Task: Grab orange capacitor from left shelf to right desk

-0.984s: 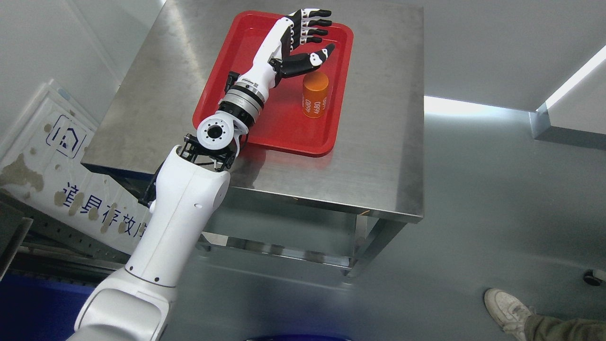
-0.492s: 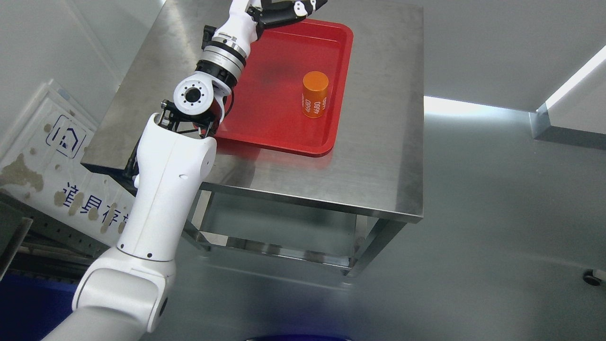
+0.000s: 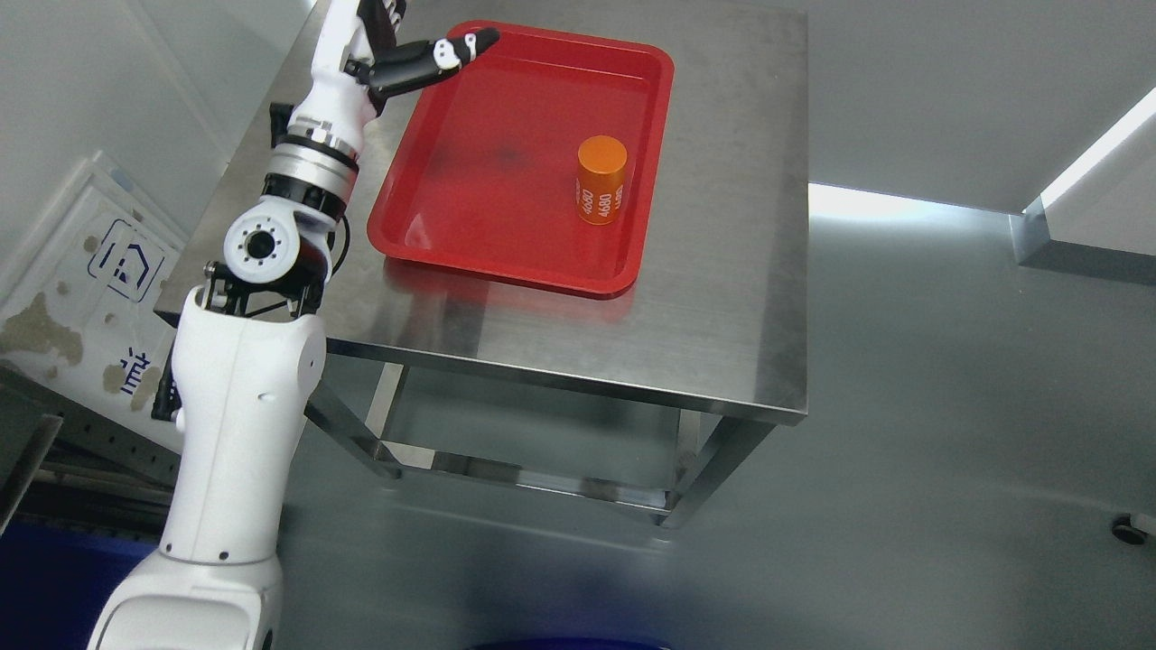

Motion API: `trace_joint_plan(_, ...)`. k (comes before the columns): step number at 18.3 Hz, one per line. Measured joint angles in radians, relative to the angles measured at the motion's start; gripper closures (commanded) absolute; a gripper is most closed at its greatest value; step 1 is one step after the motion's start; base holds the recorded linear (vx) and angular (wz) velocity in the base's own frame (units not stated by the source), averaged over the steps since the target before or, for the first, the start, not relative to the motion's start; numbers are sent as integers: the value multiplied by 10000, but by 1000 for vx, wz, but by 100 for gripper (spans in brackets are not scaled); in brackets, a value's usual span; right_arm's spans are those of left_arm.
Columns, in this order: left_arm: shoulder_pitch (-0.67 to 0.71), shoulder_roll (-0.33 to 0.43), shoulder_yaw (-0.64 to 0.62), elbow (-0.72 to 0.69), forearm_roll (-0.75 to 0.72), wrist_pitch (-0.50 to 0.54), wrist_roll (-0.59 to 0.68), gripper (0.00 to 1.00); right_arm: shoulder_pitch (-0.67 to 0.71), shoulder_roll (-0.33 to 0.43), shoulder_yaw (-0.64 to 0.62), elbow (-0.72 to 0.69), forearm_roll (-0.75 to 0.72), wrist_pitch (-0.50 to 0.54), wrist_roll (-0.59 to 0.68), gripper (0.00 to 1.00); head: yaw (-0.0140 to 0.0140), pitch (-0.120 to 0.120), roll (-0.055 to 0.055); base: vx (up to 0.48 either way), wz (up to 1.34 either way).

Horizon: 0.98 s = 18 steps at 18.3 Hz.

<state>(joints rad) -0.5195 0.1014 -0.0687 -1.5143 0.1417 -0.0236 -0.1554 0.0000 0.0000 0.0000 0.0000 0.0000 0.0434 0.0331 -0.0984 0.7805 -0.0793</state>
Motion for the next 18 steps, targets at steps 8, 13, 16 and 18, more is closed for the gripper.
trace_joint_plan(8, 1600, 326, 1218, -740, 8, -991, -591, 0, 0, 0, 0, 0, 0, 8, 0, 0, 0, 0, 0, 0, 0)
trace_joint_plan(13, 1873, 329, 1650, -978, 9, 197, -612, 0, 0, 0, 0, 0, 0, 10, 0, 0, 0, 0, 0, 0, 0)
trace_joint_plan(16, 1925, 275, 1812, -1079, 9, 538, -625, 0, 0, 0, 0, 0, 0, 10, 0, 0, 0, 0, 0, 0, 0)
trace_joint_plan(18, 1930, 245, 1897, -1130, 9, 694, -658, 0, 0, 0, 0, 0, 0, 11, 0, 0, 0, 0, 0, 0, 0)
